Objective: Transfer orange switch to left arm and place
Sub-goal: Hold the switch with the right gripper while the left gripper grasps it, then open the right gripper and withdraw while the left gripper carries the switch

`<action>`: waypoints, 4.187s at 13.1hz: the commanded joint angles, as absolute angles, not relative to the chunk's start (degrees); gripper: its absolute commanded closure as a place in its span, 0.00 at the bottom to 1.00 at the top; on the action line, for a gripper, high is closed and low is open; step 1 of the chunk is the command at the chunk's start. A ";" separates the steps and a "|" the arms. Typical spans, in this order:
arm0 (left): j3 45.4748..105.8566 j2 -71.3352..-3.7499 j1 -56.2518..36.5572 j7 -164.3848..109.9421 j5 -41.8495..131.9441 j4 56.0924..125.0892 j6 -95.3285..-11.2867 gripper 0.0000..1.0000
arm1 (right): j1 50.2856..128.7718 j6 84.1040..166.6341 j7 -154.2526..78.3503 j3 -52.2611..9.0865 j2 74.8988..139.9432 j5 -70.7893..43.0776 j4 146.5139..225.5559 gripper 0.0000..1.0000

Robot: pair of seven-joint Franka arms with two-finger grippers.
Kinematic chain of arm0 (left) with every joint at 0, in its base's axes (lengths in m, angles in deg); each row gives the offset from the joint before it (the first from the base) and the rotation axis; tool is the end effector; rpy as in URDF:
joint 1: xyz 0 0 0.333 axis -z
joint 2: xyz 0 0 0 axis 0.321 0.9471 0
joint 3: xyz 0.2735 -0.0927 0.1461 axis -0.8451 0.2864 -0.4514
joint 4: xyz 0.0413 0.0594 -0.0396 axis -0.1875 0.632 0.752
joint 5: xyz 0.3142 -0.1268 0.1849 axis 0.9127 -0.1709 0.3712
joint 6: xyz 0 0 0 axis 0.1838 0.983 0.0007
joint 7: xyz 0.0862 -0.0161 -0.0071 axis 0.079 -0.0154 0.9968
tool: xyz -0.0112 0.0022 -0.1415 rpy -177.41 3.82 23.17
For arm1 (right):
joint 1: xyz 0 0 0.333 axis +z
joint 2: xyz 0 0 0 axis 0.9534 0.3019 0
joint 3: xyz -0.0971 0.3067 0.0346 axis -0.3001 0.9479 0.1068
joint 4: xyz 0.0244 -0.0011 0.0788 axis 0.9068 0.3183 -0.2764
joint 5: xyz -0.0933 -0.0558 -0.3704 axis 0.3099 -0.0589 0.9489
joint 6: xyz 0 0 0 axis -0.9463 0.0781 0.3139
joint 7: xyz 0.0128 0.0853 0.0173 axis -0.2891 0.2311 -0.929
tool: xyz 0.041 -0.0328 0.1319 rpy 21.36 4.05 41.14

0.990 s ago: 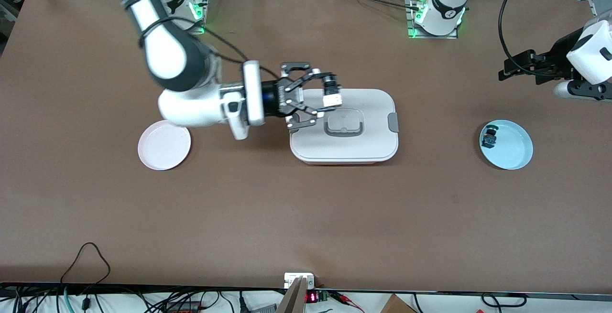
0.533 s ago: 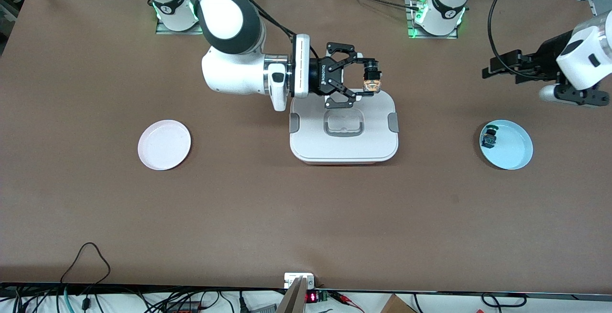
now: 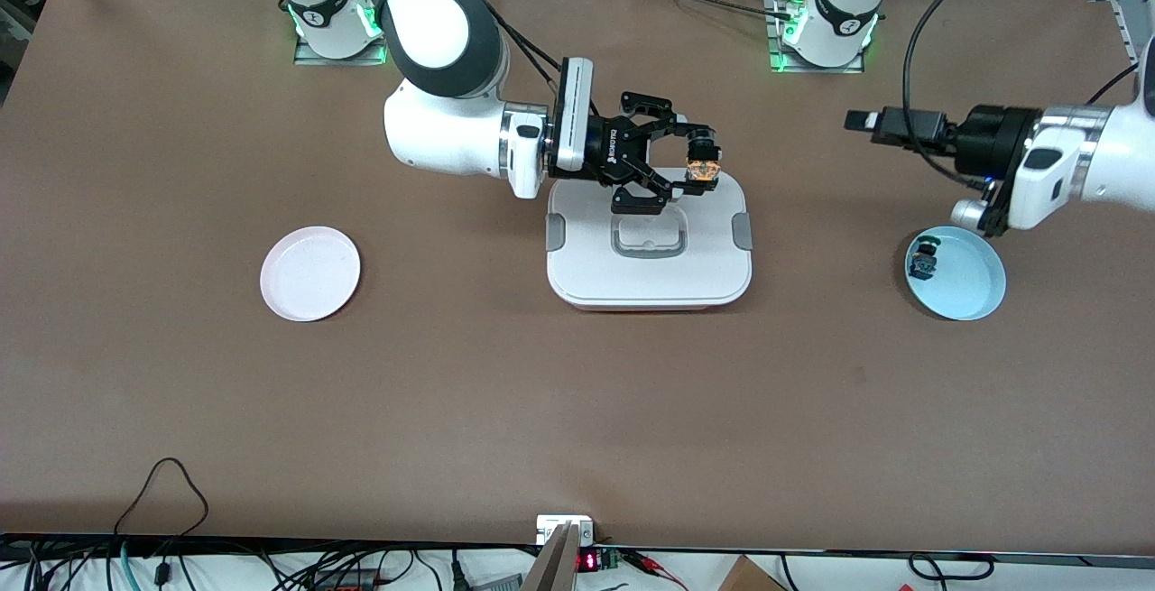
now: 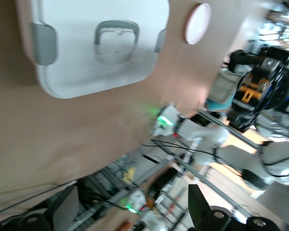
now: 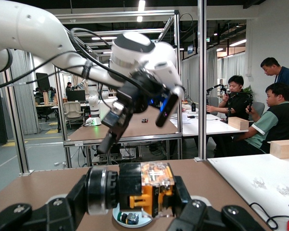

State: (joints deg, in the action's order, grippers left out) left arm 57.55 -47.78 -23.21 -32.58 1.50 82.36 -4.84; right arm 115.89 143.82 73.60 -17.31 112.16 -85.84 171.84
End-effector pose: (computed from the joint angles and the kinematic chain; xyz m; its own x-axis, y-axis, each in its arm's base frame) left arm 0.5583 -0.0881 0.4896 0.8411 -0.2169 -0.4955 0.2898 -0.5928 0.7514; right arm 0.5335 0.5427 0.4576 0.0430 0.0564 0.9975 0.9961 -0.0800 -0.0384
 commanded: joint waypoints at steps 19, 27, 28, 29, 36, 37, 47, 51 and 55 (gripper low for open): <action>70.78 -50.95 -23.56 -55.80 -29.98 98.10 -28.87 0.17 | 117.78 146.86 76.28 -17.81 113.58 -87.84 169.37 1.00; 72.81 -50.24 -27.06 -58.19 -30.16 98.28 -24.39 0.81 | 117.78 146.95 76.20 -17.81 113.58 -87.84 169.37 1.00; 72.81 -50.24 -27.94 -58.11 -30.07 98.19 -24.21 0.82 | 117.78 146.95 76.20 -17.81 113.58 -87.84 169.37 1.00; 72.72 -50.16 -28.30 -58.19 -30.07 98.19 -23.78 0.82 | 117.78 146.95 76.20 -17.81 113.58 -87.84 169.37 1.00; 72.72 -50.16 -28.30 -58.19 -29.98 98.11 -23.60 0.82 | 115.33 146.16 72.60 -18.16 112.26 -87.40 170.07 0.00; 72.81 -50.16 -28.30 -58.19 -29.90 98.10 -23.60 0.82 | 114.62 144.94 71.64 -18.16 111.91 -86.79 170.07 0.00; 72.55 -49.63 -28.65 -58.02 2.06 88.62 -12.89 0.82 | 83.53 92.67 64.07 -18.34 105.32 -60.26 174.55 0.00; 72.72 -49.63 -28.65 -58.02 19.79 85.72 -8.32 0.83 | 73.15 78.51 65.29 -18.34 105.23 -55.50 174.38 0.00; 72.81 -47.52 -28.57 -67.31 38.60 85.71 -8.12 0.82 | 70.58 74.44 62.33 -18.42 104.62 -51.55 173.94 0.00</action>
State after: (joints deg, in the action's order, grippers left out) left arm 72.57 -49.05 -28.51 -62.80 31.28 86.89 -8.99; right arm 71.07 75.09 64.25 -19.48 106.50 -53.94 172.89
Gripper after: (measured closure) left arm 0.656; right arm 0.000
